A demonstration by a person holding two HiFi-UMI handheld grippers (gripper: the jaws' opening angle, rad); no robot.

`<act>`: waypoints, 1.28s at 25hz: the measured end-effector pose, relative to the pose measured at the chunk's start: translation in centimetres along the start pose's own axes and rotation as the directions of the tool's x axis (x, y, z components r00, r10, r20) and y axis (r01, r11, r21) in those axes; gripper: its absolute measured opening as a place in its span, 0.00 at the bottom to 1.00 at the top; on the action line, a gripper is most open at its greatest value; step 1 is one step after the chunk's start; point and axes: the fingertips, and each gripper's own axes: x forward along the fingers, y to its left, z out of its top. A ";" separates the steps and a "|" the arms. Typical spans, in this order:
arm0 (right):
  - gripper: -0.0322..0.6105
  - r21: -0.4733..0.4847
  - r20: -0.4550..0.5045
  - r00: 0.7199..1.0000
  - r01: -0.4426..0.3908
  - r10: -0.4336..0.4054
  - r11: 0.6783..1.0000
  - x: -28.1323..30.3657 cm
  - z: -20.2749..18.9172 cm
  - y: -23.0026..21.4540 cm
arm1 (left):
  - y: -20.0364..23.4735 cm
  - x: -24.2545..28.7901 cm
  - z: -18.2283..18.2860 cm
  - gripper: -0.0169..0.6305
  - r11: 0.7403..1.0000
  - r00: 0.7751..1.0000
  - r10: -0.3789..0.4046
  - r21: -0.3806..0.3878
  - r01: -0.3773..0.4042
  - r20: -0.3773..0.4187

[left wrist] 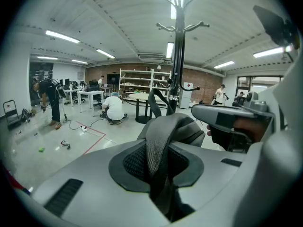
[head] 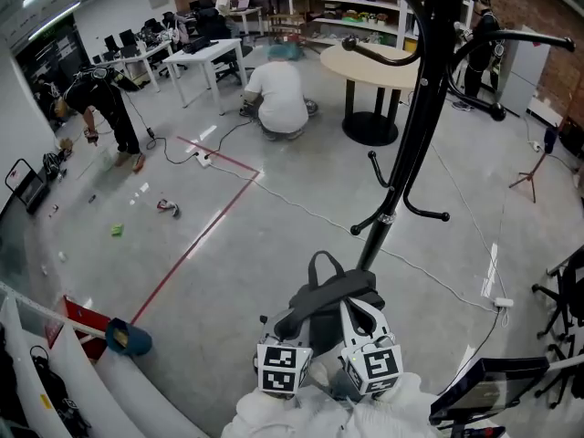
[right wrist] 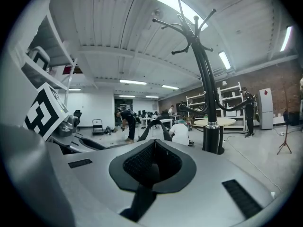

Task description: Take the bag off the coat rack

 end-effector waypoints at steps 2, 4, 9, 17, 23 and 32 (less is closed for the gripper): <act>0.07 -0.001 0.002 1.000 0.008 -0.008 1.000 -0.3 0.0 -0.2 | -0.2 -0.2 -0.1 0.12 1.000 1.000 -0.001 0.005 0.001 -0.008; 0.07 -0.007 0.011 1.000 0.013 -0.013 1.000 -0.6 0.2 -0.3 | -0.4 -0.3 -0.2 0.12 1.000 1.000 -0.002 0.012 0.002 -0.013; 0.07 -0.009 0.026 1.000 0.017 -0.017 1.000 -2.2 0.3 -0.9 | -1.6 -0.6 -0.7 0.12 1.000 0.999 -0.017 0.023 0.018 -0.032; 0.07 0.004 0.006 1.000 0.020 -0.020 1.000 -6.9 -0.5 -2.6 | -5.4 -2.3 -1.3 0.12 1.000 1.000 0.026 0.005 -0.026 -0.013; 0.07 0.013 0.003 1.000 0.006 -0.006 1.000 -9.9 -1.2 -3.1 | -8.3 -3.5 -2.2 0.12 0.999 0.999 0.039 -0.011 -0.039 -0.013; 0.07 0.069 -0.007 1.000 0.004 -0.003 0.998 -12.7 -1.9 -3.1 | -11.7 -5.1 -2.8 0.12 1.000 0.999 0.018 0.014 -0.018 -0.039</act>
